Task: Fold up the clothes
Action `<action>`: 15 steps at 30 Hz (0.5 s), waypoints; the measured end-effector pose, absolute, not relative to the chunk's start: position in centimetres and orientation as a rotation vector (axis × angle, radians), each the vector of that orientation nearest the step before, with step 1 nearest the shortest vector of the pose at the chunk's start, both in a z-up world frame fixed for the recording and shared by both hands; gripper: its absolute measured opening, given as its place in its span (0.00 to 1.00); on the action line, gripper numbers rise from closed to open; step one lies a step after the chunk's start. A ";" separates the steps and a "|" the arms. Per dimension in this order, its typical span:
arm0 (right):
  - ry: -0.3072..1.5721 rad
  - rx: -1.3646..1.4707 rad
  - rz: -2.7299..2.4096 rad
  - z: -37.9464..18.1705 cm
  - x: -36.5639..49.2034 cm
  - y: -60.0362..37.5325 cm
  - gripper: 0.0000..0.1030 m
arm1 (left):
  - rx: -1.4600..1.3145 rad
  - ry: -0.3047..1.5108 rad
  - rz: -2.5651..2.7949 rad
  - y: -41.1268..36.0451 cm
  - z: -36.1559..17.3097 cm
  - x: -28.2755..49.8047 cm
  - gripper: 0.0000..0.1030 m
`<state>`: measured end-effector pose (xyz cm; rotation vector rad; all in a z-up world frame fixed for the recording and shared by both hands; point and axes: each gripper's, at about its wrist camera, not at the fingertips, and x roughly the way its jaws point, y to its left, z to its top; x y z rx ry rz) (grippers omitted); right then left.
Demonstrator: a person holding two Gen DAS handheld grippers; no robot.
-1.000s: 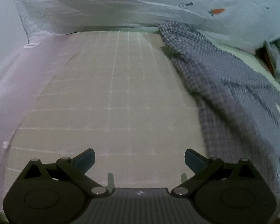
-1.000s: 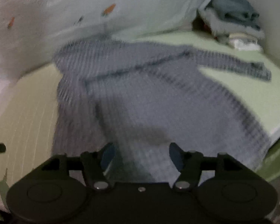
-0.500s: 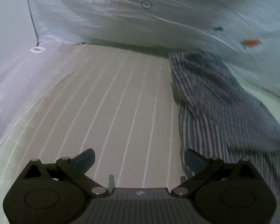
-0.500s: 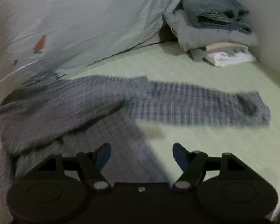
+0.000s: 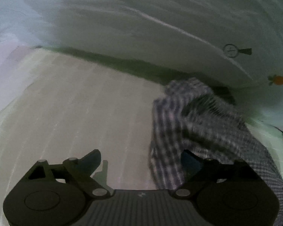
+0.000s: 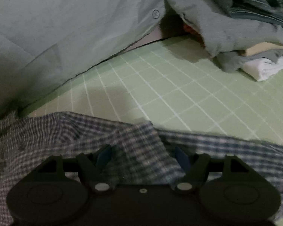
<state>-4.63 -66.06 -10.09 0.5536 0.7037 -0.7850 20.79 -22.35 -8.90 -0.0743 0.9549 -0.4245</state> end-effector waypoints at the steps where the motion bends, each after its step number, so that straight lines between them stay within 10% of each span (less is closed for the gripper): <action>1: 0.706 0.559 -0.779 -10.2 -4.4 -66.1 0.71 | -0.071 0.958 -0.445 -22.8 -9.1 21.2 0.88; 4: 0.722 0.517 -0.776 -10.3 -3.8 -66.1 0.65 | -0.077 0.981 -0.492 -24.2 -9.7 22.4 0.88; 9: 0.732 0.486 -0.717 -9.7 -3.5 -66.2 0.05 | -0.089 0.968 -0.530 -26.7 -9.5 23.4 0.58; 12: 0.691 0.456 -0.709 -8.5 -3.7 -66.2 0.04 | -0.123 0.982 -0.521 -28.0 -9.4 24.3 0.10; 15: 0.603 0.423 -0.747 -5.8 -4.3 -66.9 0.03 | -0.140 0.935 -0.506 -29.0 -7.9 25.3 0.08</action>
